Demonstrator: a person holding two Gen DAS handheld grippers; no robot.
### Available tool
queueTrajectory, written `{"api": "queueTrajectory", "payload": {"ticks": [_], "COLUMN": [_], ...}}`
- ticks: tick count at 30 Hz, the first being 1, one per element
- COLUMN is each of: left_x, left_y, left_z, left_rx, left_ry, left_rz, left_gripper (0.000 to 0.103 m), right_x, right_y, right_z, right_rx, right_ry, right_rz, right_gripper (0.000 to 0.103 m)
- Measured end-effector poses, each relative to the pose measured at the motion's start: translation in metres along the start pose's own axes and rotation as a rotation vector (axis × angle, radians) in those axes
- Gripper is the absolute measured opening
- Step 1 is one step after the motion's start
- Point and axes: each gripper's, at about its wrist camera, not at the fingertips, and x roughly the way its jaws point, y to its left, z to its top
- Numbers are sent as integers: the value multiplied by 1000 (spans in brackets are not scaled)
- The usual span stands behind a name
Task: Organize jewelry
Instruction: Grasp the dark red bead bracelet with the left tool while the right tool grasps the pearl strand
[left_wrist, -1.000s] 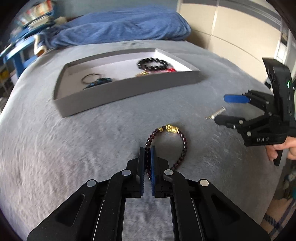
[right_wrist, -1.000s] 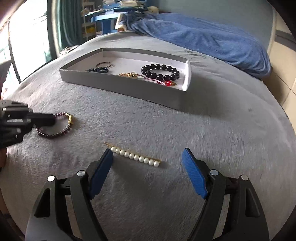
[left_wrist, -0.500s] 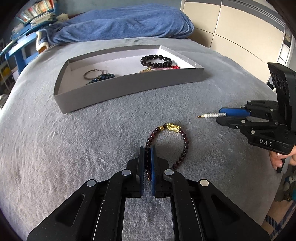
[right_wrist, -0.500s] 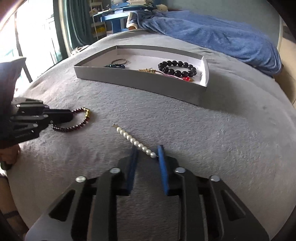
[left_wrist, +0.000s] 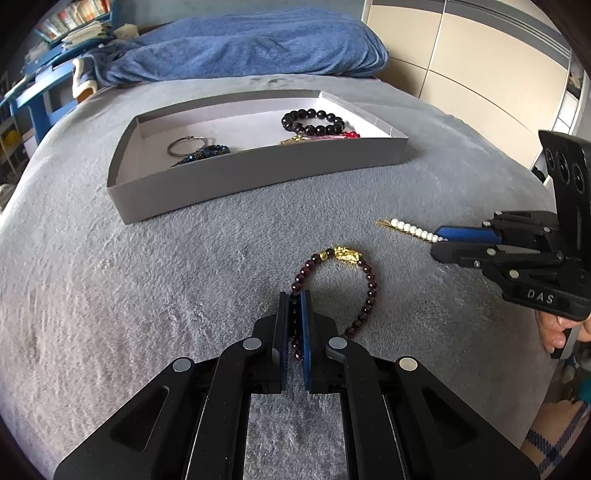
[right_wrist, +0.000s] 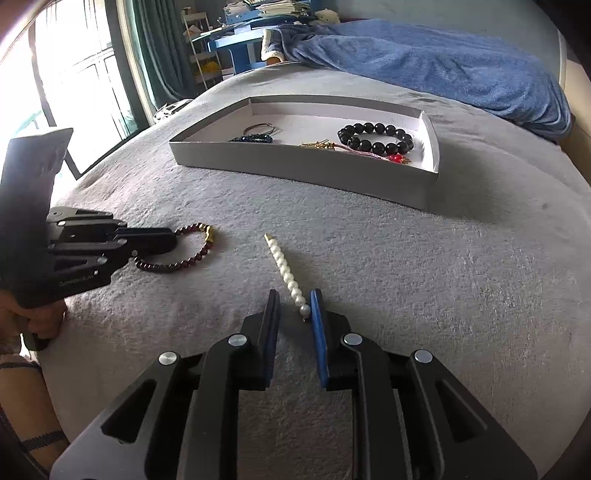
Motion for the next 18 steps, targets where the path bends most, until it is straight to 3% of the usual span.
{"api": "queueTrajectory", "payload": {"ticks": [8, 18], "left_x": [6, 13], "left_y": [2, 1], "left_z": [3, 8], "left_rx": [-4, 1], "left_ry": [6, -1], "left_rz": [-10, -16], "left_gripper": [8, 9], "right_x": [15, 17], "right_y": [2, 5], "right_z": [10, 7], "right_rx": [-5, 14], "right_ry": [6, -9], "right_rz": [-19, -35], "right_gripper": [21, 12]}}
